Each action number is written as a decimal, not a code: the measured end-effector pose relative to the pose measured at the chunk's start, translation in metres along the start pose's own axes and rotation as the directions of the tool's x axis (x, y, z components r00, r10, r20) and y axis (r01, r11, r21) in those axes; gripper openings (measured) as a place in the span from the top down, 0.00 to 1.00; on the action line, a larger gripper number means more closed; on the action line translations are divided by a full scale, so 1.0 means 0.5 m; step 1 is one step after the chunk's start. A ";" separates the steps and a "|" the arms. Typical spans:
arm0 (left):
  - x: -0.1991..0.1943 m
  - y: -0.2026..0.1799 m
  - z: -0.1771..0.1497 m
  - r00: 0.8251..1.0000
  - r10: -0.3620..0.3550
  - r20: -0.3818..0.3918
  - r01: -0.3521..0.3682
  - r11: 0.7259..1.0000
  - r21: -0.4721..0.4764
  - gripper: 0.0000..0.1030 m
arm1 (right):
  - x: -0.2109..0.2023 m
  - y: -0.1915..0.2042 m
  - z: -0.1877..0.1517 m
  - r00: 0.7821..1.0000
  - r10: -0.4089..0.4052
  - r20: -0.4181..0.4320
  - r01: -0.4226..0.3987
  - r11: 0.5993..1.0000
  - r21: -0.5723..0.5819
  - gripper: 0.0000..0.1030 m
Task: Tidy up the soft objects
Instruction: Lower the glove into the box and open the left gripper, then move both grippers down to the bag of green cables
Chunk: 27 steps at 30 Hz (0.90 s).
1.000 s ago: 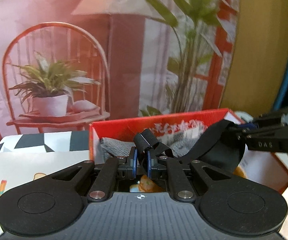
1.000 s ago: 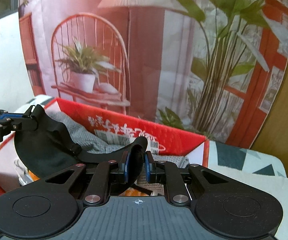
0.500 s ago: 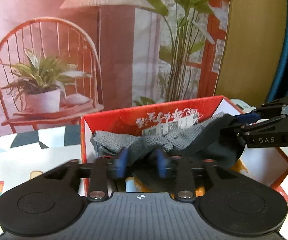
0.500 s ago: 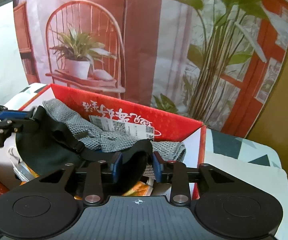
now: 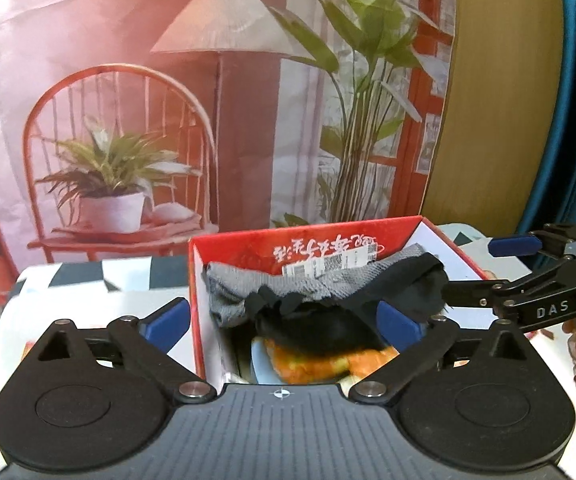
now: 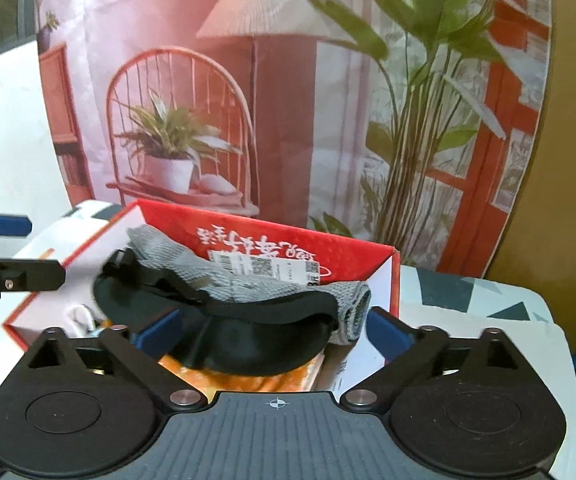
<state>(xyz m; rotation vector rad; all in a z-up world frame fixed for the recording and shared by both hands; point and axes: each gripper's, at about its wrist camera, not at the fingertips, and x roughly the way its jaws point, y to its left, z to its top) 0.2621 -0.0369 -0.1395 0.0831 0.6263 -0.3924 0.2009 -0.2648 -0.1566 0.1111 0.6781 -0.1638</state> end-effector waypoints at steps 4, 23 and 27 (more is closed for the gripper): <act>-0.045 -0.001 -0.036 1.000 -0.006 -0.001 0.006 0.999 -0.049 0.00 | -0.045 0.015 -0.022 0.999 0.023 0.036 -0.023 1.000 0.020 0.01; -0.117 -0.058 -0.269 0.994 -0.036 -0.106 0.026 0.995 -0.093 0.00 | -0.154 0.098 -0.265 0.996 0.082 0.042 -0.083 0.997 0.012 0.05; -0.099 -0.064 -0.302 0.989 -0.043 -0.139 0.029 0.995 -0.099 0.01 | -0.139 0.107 -0.322 0.996 0.089 0.002 -0.089 0.995 0.042 0.14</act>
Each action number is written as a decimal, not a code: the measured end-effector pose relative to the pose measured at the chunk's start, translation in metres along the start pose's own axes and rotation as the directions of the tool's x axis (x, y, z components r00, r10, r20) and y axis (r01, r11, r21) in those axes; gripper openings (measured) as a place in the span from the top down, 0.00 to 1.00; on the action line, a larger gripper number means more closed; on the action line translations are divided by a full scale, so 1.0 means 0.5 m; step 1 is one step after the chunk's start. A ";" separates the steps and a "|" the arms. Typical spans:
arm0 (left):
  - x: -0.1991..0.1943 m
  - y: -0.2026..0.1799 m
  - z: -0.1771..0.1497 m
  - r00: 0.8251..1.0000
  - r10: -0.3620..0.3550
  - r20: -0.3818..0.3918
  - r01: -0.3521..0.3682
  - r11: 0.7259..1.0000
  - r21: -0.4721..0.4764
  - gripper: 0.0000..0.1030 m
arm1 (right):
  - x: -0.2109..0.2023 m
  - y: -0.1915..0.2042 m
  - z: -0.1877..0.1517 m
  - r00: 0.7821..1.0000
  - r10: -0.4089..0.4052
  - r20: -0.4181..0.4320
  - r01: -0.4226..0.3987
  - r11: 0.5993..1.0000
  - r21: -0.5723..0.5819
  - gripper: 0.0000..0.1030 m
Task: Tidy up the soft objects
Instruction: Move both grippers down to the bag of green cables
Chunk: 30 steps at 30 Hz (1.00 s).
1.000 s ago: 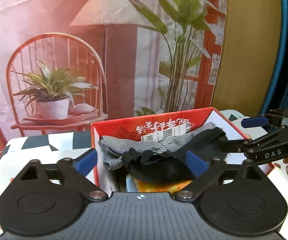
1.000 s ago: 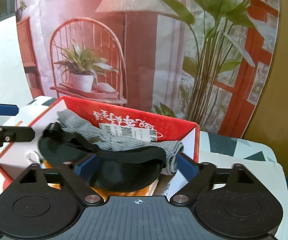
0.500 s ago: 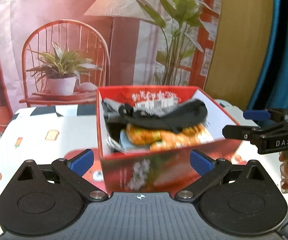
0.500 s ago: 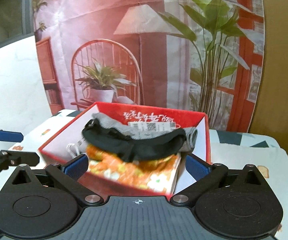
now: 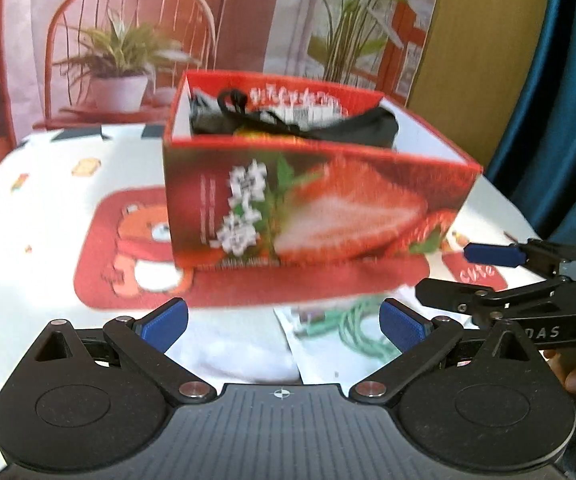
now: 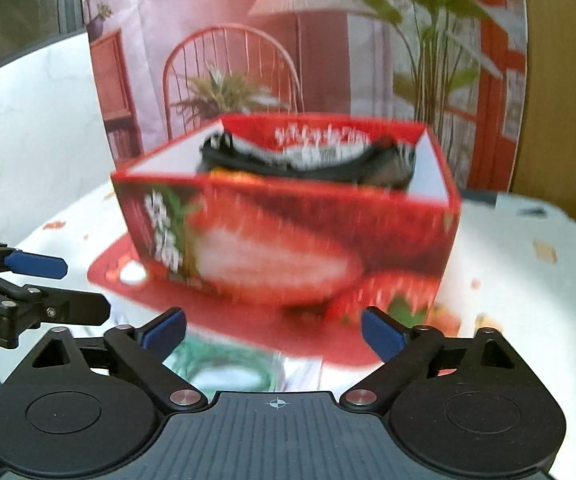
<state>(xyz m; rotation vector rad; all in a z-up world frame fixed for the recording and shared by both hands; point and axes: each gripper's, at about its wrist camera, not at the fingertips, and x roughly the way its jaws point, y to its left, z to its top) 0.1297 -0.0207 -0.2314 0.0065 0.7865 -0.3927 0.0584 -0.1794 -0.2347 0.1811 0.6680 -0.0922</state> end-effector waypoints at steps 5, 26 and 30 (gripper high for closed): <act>0.011 -0.003 -0.030 1.000 0.009 -0.005 -0.009 1.000 -0.016 0.04 | 0.020 -0.006 -0.045 0.999 0.021 -0.039 -0.019 0.998 0.067 0.25; 0.040 0.002 -0.061 0.991 -0.134 -0.008 0.133 0.989 -0.068 0.56 | 0.036 -0.007 -0.106 0.997 0.049 -0.056 -0.046 0.998 0.053 0.31; 0.072 0.020 -0.045 0.988 -0.156 -0.021 0.152 0.980 -0.132 0.56 | 0.038 -0.005 -0.108 0.997 0.051 -0.054 -0.049 0.998 0.036 0.32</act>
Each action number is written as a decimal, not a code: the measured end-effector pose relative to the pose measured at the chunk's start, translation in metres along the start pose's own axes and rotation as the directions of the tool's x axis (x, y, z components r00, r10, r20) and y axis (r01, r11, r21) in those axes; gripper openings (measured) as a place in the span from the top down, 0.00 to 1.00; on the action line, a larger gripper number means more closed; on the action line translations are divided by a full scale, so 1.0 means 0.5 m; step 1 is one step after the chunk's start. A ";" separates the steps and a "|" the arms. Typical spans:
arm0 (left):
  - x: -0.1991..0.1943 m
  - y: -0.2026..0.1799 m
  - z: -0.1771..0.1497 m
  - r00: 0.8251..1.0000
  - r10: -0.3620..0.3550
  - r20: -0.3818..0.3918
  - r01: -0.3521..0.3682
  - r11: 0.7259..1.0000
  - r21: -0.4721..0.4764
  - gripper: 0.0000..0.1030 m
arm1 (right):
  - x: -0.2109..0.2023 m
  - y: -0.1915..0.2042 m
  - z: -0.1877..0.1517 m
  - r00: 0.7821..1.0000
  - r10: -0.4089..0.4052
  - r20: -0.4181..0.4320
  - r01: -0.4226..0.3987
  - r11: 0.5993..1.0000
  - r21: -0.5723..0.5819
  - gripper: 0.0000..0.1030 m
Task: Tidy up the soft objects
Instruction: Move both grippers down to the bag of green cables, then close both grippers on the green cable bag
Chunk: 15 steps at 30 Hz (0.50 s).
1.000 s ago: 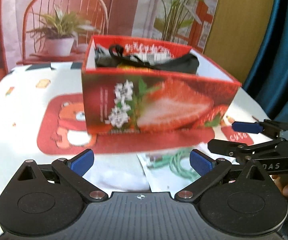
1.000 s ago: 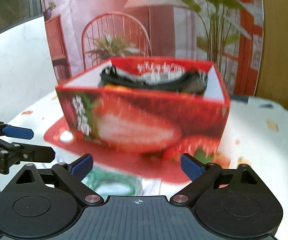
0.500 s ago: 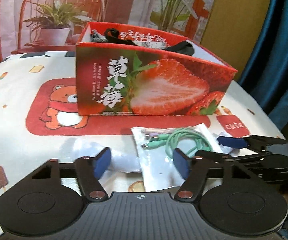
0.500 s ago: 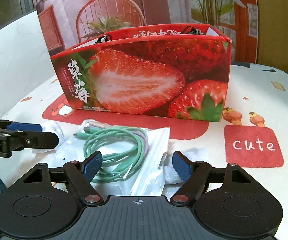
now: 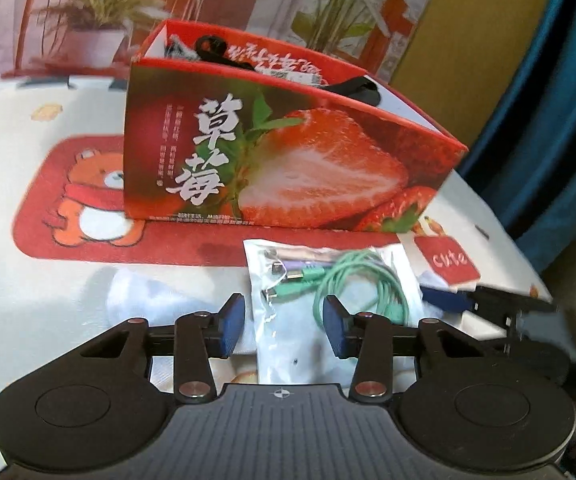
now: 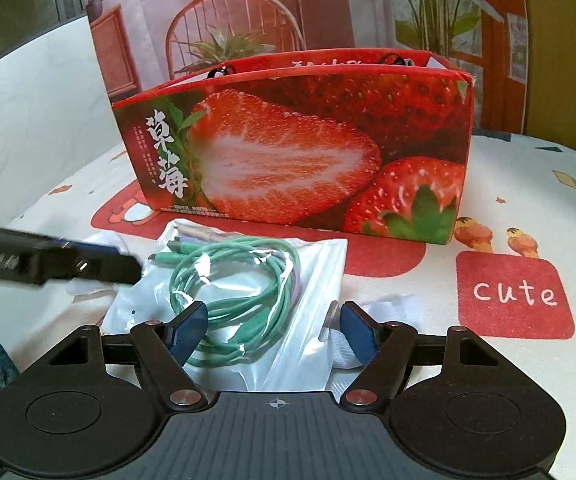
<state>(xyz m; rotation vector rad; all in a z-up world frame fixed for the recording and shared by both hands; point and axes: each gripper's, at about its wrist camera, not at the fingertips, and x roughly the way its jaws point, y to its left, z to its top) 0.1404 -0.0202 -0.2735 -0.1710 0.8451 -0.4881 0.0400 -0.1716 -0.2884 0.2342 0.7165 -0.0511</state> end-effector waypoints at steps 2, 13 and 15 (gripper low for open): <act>0.012 0.006 0.002 1.000 -0.010 -0.009 0.010 1.000 -0.025 0.56 | 0.001 0.001 -0.001 1.000 -0.001 0.000 0.001 1.000 -0.005 0.32; 0.029 -0.004 -0.005 1.000 0.006 -0.025 -0.005 0.999 0.041 0.56 | 0.003 0.000 -0.001 1.000 0.002 0.002 -0.002 1.000 -0.009 0.32; 0.030 -0.001 -0.005 1.000 0.006 -0.028 -0.005 0.999 0.031 0.56 | 0.003 0.000 -0.001 1.000 0.002 0.002 -0.002 1.000 -0.010 0.32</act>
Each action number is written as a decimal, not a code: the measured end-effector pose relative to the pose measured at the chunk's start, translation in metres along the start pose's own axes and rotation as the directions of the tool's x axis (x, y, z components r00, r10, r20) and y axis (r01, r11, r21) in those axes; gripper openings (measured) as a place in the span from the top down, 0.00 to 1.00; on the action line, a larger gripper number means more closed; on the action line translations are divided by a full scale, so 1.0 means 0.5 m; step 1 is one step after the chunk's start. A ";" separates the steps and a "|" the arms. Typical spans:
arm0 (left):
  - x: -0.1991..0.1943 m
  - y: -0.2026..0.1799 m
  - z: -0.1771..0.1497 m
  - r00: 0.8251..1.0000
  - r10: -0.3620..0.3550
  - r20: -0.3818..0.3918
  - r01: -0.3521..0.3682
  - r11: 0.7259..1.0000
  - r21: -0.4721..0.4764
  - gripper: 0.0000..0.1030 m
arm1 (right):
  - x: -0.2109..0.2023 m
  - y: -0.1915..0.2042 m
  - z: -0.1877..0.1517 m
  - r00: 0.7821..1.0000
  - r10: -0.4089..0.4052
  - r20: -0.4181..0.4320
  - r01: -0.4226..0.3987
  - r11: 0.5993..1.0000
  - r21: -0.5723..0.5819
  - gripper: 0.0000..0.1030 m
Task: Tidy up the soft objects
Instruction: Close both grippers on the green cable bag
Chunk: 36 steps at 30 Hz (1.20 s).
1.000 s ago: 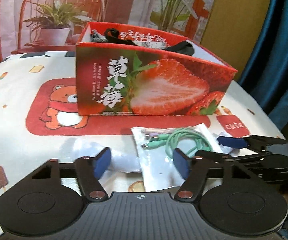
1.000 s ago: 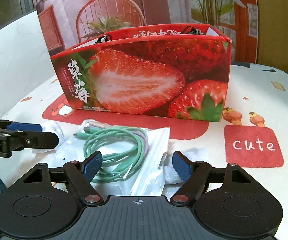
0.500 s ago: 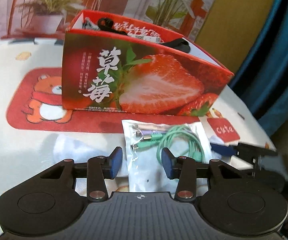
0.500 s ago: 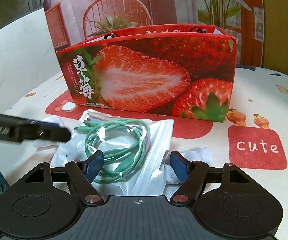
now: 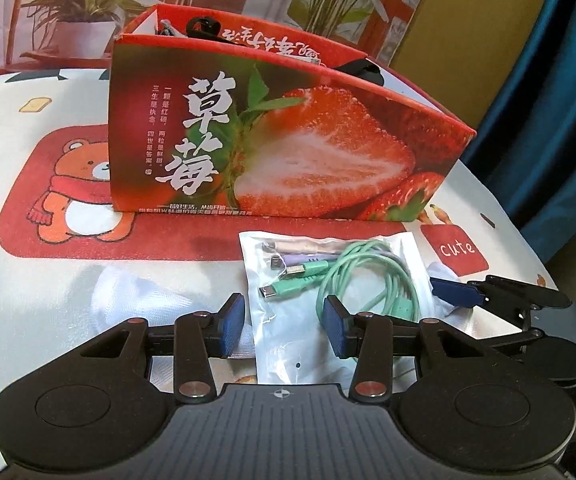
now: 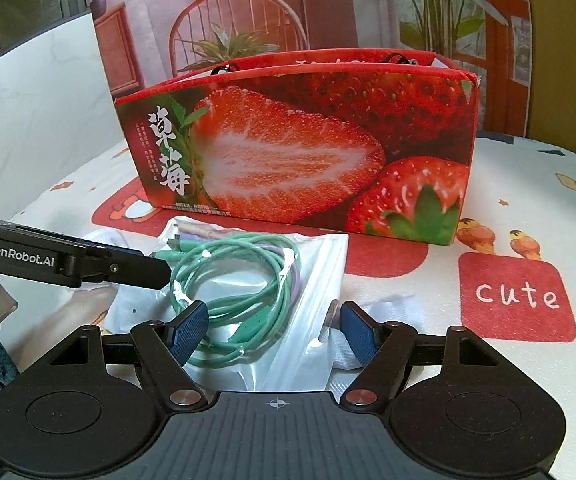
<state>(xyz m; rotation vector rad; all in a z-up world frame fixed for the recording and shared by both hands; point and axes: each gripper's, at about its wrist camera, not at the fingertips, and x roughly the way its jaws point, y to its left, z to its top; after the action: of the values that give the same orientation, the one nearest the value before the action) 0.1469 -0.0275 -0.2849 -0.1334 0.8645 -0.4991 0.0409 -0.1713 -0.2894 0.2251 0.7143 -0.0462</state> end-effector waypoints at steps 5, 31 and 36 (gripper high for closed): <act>0.011 0.002 0.003 1.000 -0.005 -0.004 0.005 1.000 -0.016 0.56 | 0.001 0.001 0.000 1.000 -0.001 0.000 0.001 1.000 0.000 0.32; -0.016 -0.007 -0.030 0.996 -0.084 0.006 0.084 0.996 -0.010 0.65 | -0.014 -0.001 0.010 0.999 0.034 0.027 -0.034 0.999 0.005 0.61; -0.023 -0.001 -0.028 0.997 -0.080 0.023 0.080 0.996 -0.023 0.76 | -0.020 -0.012 0.012 0.999 0.031 0.036 -0.032 0.998 0.045 0.74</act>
<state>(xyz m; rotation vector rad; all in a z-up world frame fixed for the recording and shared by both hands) 0.1298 -0.0214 -0.2856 -0.1959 0.8459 -0.5614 0.0364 -0.1787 -0.2796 0.2783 0.6749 -0.0365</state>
